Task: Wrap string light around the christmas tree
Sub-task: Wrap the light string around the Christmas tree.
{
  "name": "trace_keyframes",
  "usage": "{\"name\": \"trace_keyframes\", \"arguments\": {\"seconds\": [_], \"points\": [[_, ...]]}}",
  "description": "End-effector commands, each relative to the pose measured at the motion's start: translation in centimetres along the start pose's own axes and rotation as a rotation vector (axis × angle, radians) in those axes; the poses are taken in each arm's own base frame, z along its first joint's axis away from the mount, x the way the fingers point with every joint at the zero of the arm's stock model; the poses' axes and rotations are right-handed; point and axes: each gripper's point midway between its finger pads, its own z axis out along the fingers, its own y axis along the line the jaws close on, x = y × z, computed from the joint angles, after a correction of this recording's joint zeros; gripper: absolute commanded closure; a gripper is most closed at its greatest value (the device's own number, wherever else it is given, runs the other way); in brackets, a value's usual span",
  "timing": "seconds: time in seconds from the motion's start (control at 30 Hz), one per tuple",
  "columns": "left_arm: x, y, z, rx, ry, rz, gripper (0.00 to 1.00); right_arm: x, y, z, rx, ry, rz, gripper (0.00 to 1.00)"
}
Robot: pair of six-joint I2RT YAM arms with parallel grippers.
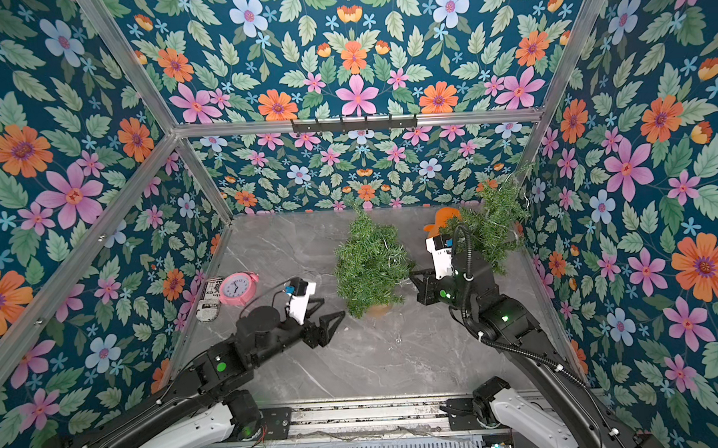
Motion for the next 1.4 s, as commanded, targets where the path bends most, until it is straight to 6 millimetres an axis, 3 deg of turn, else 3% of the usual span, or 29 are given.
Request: {"name": "trace_keyframes", "arguments": {"seconds": [0.0,0.13,0.2,0.33,0.7,1.0,1.17,1.37], "points": [[-0.8,-2.4,0.7,0.098,-0.160,-0.067,0.18,-0.2,0.1,0.1,-0.008,-0.013,0.010,1.00],[1.3,-2.5,2.8,0.055,-0.155,-0.005,0.19,0.1,0.0,0.0,-0.009,-0.012,0.016,1.00],[2.0,-2.3,4.1,0.026,-0.146,0.028,0.25,0.2,0.0,-0.1,-0.011,-0.013,0.015,1.00],[2.5,-2.6,6.2,0.000,-0.140,0.094,0.35,0.5,-0.1,-0.2,-0.011,-0.017,0.017,1.00],[3.9,-3.4,10.7,-0.033,-0.078,0.281,0.40,0.5,0.3,-0.3,-0.034,-0.021,0.015,1.00],[5.7,-2.7,12.8,-0.068,-0.037,0.318,0.47,0.4,0.6,-0.6,-0.047,-0.026,0.014,1.00],[5.5,-2.2,13.7,-0.104,-0.047,0.327,0.52,0.6,0.6,-0.8,-0.049,-0.023,0.014,1.00],[5.1,-1.9,13.9,-0.125,-0.052,0.332,0.70,0.7,0.6,-0.7,-0.051,-0.022,0.017,1.00]]}}
